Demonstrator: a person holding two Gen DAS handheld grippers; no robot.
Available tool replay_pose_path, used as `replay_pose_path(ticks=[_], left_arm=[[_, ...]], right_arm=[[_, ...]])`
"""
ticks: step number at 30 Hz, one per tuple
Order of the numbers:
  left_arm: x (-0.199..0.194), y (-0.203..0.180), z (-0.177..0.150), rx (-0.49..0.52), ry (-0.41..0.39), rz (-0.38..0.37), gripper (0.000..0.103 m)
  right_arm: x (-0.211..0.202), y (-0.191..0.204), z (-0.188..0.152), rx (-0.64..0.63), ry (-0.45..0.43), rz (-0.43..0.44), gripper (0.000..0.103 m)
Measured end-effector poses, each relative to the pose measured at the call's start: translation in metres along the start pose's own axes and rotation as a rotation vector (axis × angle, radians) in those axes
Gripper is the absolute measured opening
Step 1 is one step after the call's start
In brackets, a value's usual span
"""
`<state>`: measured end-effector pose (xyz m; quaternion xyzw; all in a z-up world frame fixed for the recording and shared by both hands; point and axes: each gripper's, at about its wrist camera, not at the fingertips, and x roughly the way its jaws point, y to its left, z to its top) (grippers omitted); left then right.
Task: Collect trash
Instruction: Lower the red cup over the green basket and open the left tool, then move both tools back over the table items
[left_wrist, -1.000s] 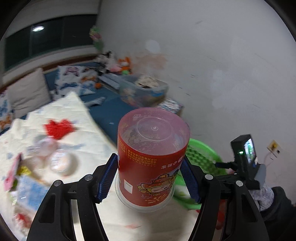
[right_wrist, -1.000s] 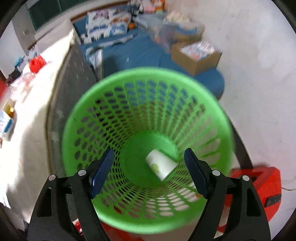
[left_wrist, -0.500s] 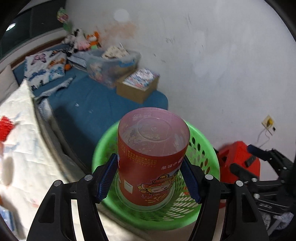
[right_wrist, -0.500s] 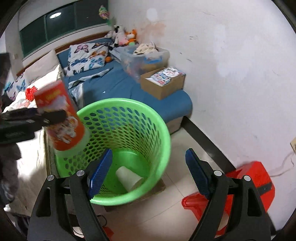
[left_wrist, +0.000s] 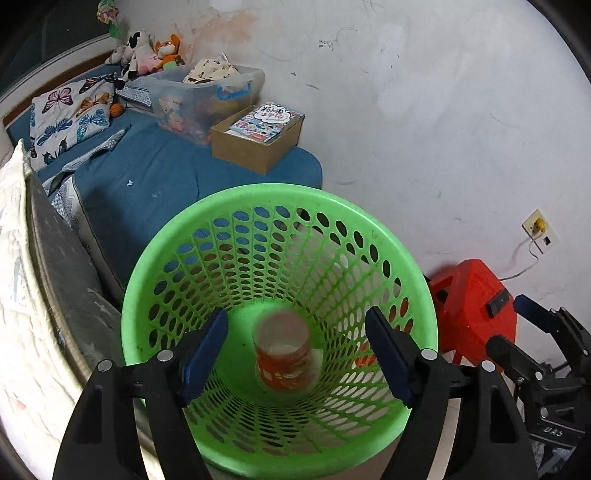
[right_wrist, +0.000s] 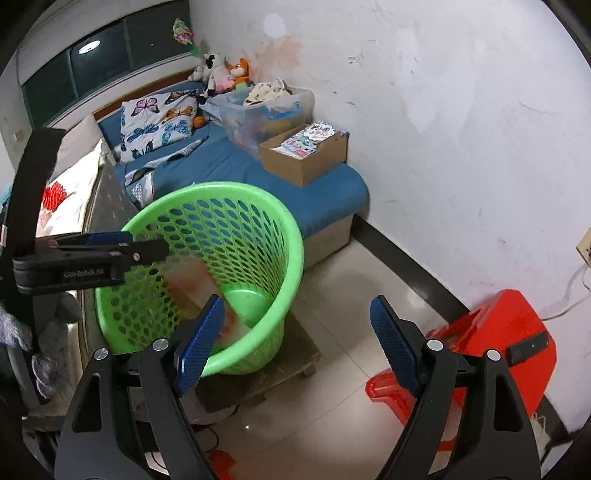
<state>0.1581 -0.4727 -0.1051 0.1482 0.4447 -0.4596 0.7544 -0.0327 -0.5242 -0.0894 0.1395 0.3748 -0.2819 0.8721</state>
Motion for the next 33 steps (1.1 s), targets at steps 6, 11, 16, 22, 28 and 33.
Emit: replay_pose_path(ticks=[6,11,16,22,28,33], left_arm=[[-0.042,0.016,-0.005,-0.047,-0.065,0.01,0.074],[-0.095,0.033,-0.022,-0.062,-0.14,0.051,0.074],[-0.141,0.055,-0.048,-0.082,-0.193,0.112,0.074],[-0.2,0.094,-0.095,-0.195,-0.266,0.194,0.074],[-0.241,0.138,-0.138,-0.305,-0.314,0.283,0.074],[-0.277,0.172,-0.175,-0.365,-0.358,0.385,0.074]], right_arm=[[-0.015,0.013,-0.005,-0.023,-0.015,0.048,0.081],[-0.025,0.037,-0.009,-0.048,-0.027,0.108,0.081],[-0.035,0.069,-0.011,-0.089,-0.04,0.173,0.082],[-0.047,0.119,-0.009,-0.178,-0.045,0.256,0.082],[-0.052,0.171,-0.01,-0.257,-0.044,0.337,0.082],[-0.057,0.217,-0.012,-0.338,-0.039,0.408,0.085]])
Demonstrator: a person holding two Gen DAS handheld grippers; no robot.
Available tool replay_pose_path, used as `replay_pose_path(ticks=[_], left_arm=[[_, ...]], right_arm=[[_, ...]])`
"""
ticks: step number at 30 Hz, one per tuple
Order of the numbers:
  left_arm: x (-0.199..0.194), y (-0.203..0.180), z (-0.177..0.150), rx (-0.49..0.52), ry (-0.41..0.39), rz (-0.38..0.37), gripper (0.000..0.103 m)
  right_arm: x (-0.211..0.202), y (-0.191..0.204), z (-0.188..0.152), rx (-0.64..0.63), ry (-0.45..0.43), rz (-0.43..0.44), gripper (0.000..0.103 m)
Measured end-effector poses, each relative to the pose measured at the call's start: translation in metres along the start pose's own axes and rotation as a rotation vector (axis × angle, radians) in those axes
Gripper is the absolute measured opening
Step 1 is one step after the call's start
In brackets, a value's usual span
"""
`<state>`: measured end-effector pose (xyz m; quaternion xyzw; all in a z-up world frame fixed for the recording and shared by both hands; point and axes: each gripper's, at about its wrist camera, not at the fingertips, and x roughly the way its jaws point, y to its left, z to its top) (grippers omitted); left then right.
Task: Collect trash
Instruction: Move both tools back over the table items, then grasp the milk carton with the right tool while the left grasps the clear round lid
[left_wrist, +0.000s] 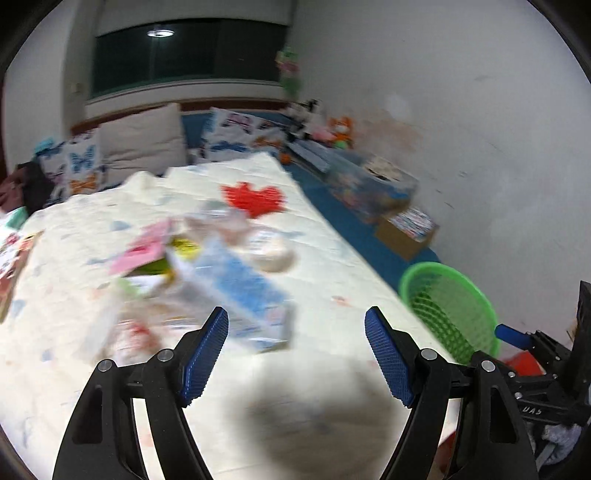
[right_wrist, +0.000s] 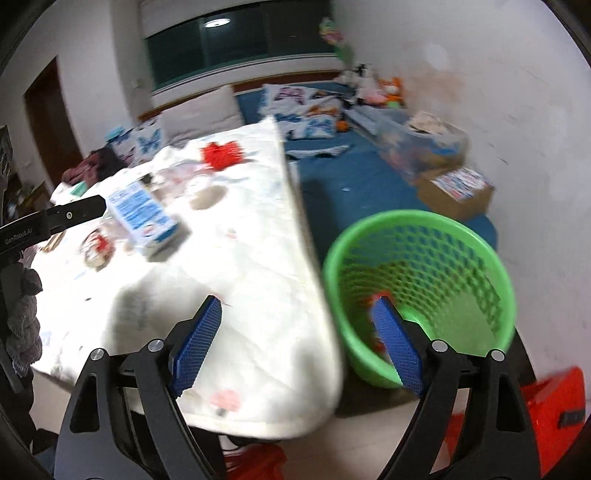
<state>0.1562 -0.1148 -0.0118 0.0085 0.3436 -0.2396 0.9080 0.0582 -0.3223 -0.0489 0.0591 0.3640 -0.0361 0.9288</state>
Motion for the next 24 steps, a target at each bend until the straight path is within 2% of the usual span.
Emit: replay_pose_path(ticks=[9,14,20,24], left_arm=[[-0.037,0.098,-0.015,-0.102,-0.036,0.171,0.075],[-0.043,0.138,-0.028,-0.152,-0.02,0.211,0.075],[-0.039,0.156,-0.043,-0.154,0.016,0.237,0.075],[-0.028,0.156,-0.045,-0.131,0.033,0.23,0.075]], right_arm=[[0.04,0.07,0.034,-0.186,0.045,0.227,0.086],[0.066,0.102,0.057,-0.294,0.067,0.307,0.086],[0.101,0.127,0.08,-0.392,0.101,0.386,0.086],[0.118,0.137,0.087,-0.447,0.11,0.393,0.086]])
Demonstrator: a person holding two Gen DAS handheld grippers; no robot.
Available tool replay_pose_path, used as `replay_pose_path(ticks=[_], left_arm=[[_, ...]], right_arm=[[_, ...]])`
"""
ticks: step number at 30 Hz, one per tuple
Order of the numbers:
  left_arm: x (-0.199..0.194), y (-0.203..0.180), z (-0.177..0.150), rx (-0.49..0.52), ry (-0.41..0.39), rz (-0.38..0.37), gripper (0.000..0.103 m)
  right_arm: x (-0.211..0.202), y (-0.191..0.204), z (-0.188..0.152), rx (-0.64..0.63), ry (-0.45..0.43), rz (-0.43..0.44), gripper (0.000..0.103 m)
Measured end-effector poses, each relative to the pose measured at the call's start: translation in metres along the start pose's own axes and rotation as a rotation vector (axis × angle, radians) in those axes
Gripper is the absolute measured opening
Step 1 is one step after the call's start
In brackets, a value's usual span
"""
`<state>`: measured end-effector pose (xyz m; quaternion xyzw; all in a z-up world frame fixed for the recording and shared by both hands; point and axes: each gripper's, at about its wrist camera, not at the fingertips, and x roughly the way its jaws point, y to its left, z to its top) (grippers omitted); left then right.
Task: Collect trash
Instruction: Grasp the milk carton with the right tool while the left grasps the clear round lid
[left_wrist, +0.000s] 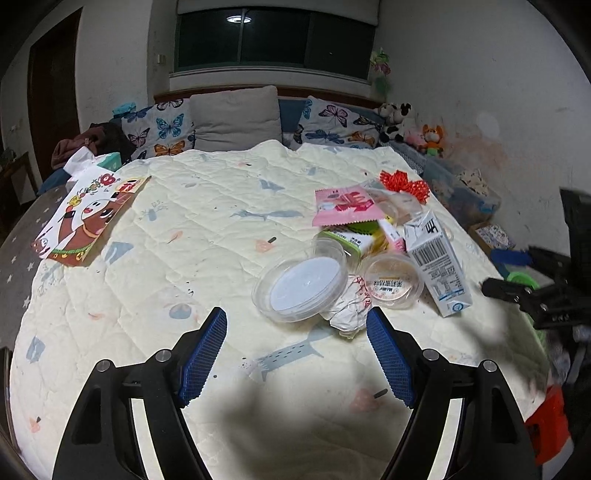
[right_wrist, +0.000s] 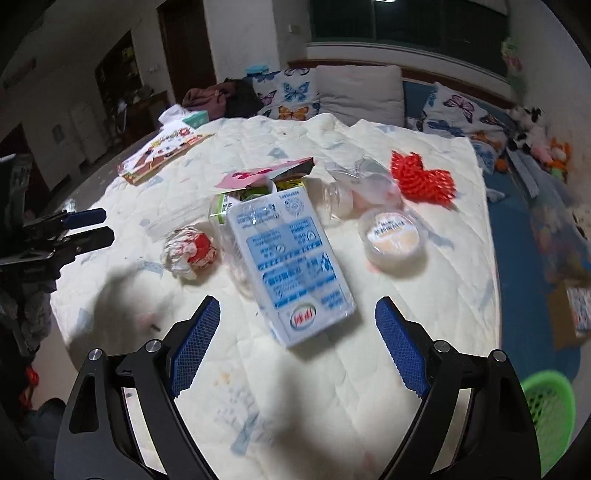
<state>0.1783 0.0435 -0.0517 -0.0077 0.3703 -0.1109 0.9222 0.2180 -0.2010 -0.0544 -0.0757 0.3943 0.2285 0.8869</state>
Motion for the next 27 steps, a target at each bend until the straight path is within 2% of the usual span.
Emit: replay_pose_path(ticks=[7,16,19,21,27], left_arm=[[0.019,-0.01,0.008,0.085,0.03,-0.028,0.072],[0.038,-0.013,0.017,0.153,0.078,-0.092,0.056],[0.043,-0.018,0.018,0.183,0.085,-0.097,0.055],[0.047,-0.02,0.019,0.198,0.095,-0.099,0.049],[0.055,-0.017,0.022,0.201,0.118,-0.15,0.039]], right_arm=[[0.026,-0.004,0.009,-0.061,0.031,0.024,0.086],[0.048,-0.004,0.019,-0.117,0.063,0.07,0.086],[0.055,-0.004,0.021,-0.122,0.07,0.078,0.086],[0.059,-0.004,0.022,-0.128,0.071,0.073,0.086],[0.064,-0.001,0.024,-0.137,0.081,0.101,0.084]])
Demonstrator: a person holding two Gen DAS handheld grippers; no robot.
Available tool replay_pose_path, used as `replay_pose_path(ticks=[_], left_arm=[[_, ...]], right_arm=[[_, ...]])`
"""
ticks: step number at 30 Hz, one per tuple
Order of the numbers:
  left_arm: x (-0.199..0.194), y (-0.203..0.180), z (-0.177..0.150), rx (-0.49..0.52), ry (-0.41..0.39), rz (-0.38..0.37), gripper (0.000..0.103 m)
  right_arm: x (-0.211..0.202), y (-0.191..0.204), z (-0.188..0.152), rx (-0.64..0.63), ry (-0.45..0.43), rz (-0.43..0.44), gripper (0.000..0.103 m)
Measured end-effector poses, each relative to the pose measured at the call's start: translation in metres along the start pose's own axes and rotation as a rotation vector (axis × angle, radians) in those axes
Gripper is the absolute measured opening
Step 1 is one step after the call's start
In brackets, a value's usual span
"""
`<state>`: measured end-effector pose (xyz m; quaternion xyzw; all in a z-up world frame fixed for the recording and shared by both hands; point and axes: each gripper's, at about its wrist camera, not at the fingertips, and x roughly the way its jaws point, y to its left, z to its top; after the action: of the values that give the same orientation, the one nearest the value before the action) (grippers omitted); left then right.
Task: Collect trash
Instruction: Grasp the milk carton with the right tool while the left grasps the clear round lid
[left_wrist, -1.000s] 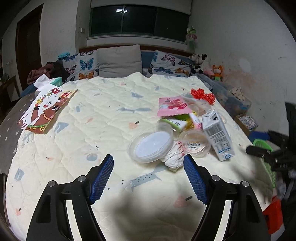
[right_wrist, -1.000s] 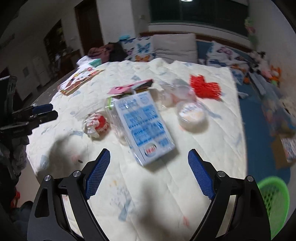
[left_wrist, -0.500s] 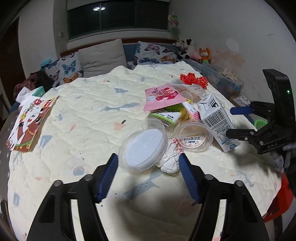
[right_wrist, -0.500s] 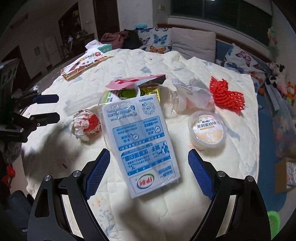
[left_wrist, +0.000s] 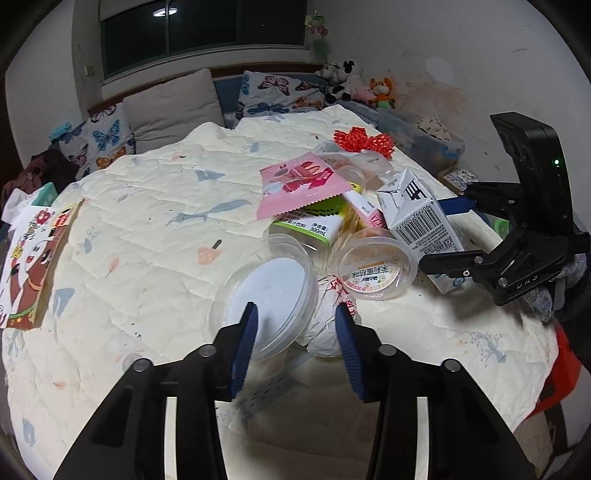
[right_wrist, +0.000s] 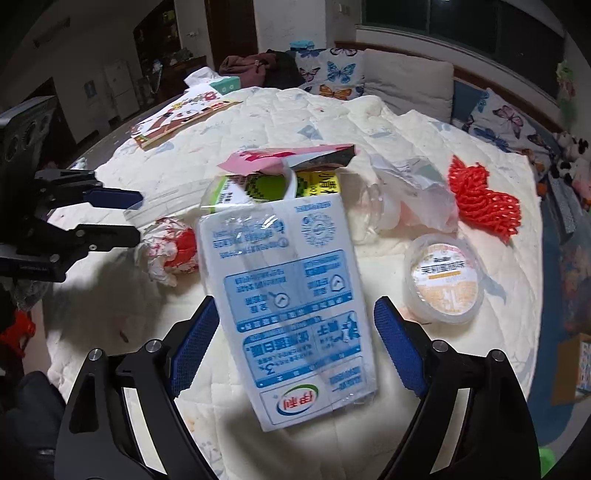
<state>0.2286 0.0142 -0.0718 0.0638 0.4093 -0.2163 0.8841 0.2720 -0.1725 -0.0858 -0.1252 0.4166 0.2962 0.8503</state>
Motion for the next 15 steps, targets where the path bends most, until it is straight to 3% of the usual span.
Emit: replay_pose_path(ticks=[2,11,15], left_arm=[[0.004,0.004,0.002,-0.009,0.014,-0.024,0.032],[0.006,0.007,0.003,-0.012,0.017,-0.073,0.008],[-0.002,0.008,0.001,-0.038,-0.003,-0.07,0.006]], right_arm=[[0.003,0.0,0.0,0.002,0.006,0.009,0.078],[-0.012,0.005,-0.005,0.045,-0.037,-0.008,0.076],[-0.023,0.011,-0.009,0.065,-0.055,-0.018,0.076]])
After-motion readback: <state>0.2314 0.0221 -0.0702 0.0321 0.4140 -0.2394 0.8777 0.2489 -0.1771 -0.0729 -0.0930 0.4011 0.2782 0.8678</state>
